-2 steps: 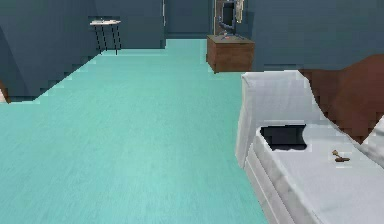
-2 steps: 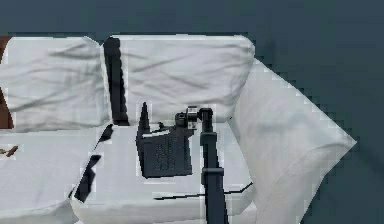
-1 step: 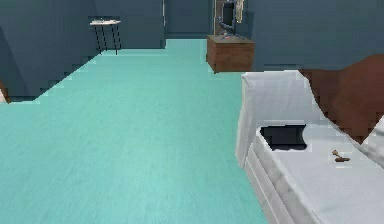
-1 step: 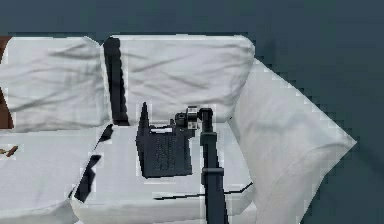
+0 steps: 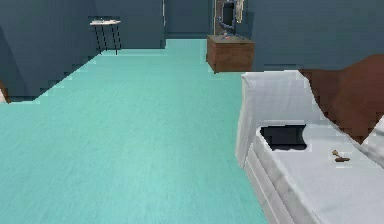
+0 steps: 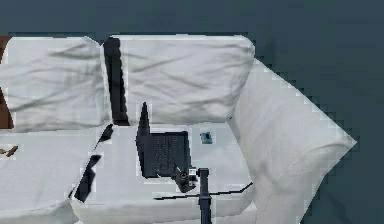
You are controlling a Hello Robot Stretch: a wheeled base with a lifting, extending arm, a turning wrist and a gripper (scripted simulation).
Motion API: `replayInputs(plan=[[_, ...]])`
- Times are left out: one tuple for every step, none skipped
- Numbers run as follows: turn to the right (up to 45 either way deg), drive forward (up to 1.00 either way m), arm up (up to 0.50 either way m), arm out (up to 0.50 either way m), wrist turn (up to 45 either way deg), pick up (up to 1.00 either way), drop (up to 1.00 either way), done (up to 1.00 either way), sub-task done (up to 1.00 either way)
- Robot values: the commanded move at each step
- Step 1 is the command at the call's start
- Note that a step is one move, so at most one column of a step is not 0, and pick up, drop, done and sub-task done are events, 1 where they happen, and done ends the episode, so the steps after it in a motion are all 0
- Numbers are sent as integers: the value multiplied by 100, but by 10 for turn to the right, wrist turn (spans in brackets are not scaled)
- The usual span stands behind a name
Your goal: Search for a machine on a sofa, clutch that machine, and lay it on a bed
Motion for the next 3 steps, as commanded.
replayInputs(plan=[[0, 0, 0, 0, 0, 100, 0, 0, 0], [0, 0, 10, 0, 0, 0, 0, 0, 0], [0, 0, 44, 0, 0, 0, 0, 0, 0]])
